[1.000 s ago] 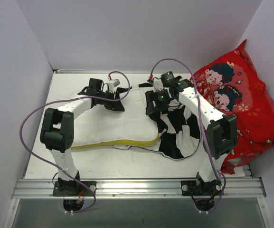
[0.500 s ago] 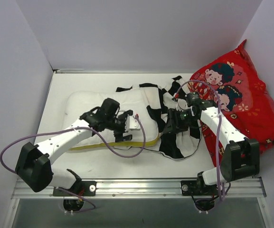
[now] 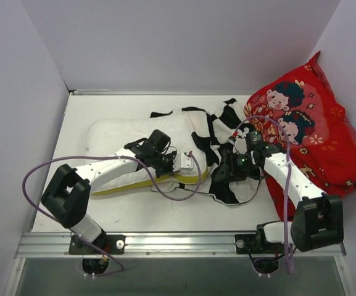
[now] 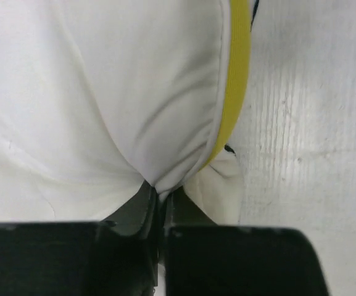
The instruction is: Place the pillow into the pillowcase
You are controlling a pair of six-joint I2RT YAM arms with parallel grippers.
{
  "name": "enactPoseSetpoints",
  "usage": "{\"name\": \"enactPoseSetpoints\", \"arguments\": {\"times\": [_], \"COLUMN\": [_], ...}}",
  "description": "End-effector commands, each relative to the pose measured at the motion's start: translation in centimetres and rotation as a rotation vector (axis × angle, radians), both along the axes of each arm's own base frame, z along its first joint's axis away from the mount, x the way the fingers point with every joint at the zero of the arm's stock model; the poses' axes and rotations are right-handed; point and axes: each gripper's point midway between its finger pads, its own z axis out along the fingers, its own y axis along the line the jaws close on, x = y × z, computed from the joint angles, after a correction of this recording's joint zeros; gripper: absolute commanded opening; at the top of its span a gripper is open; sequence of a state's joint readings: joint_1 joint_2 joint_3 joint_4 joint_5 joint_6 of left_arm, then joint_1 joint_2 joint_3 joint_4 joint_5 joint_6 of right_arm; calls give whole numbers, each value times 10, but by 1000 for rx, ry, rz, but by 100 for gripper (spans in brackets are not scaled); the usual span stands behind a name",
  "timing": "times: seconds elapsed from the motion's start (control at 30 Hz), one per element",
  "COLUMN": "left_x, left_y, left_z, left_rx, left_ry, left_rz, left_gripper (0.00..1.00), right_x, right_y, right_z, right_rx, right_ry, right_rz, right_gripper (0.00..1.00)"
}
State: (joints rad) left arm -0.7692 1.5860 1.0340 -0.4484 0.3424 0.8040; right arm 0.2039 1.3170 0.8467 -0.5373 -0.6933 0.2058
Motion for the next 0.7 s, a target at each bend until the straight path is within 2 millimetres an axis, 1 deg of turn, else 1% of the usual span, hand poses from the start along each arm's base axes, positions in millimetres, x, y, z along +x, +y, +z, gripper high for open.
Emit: {"name": "enactPoseSetpoints", "arguments": {"times": [0.0,0.03,0.07,0.1,0.13,0.2,0.23,0.27,0.3,0.33,0.37,0.4,0.43,0.47,0.5,0.57,0.67], "left_x": [-10,-16,-12,-15,-12,-2,7,11,15,21,24,26,31,32,32,34,32], "left_y": [-17,-13,-17,-19,-12,-13,-6,-5,-7,-4,-4,-5,-5,-7,-8,-10,-11], "left_z": [52,53,66,66,67,75,77,79,84,86,87,87,89,90,87,87,85], "left_rx": [-207,-195,-221,-239,-238,-283,-298,-313,-336,-349,-355,-365,-372,-375,-377,-381,-385], "left_ry": [247,302,322,392,447,550,581,619,645,658,680,699,700,712,730,744,770], "left_rz": [13,15,20,18,57,118,163,193,198,221,240,244,252,255,255,258,255], "left_gripper": [0,0,0,0,0,0,0,0,0,0,0,0,0,0,0,0,0], "right_x": [12,15,16,17,21,22,32,35,43,44,46,51,51,52,53,52,63], "right_y": [-8,-8,-7,-7,-6,-6,-3,-1,-2,2,5,8,13,16,21,27,32], "right_z": [5,5,8,10,11,5,6,6,0,-1,-2,-2,-3,-9,-10,-22,-26], "right_rx": [-24,-21,-15,-14,-8,-29,-23,-28,-41,-29,-14,-4,-7,-14,-16,-37,-51], "right_ry": [-59,-67,-77,-86,-105,-124,-154,-174,-199,-197,-175,-189,-188,-170,-171,-150,-176], "right_rz": [-62,-71,-71,-74,-83,-109,-156,-190,-233,-254,-307,-326,-331,-351,-354,-360,-382], "right_gripper": [50,51,51,51,51,51,54,56,57,61,63,66,72,74,75,75,72]}}
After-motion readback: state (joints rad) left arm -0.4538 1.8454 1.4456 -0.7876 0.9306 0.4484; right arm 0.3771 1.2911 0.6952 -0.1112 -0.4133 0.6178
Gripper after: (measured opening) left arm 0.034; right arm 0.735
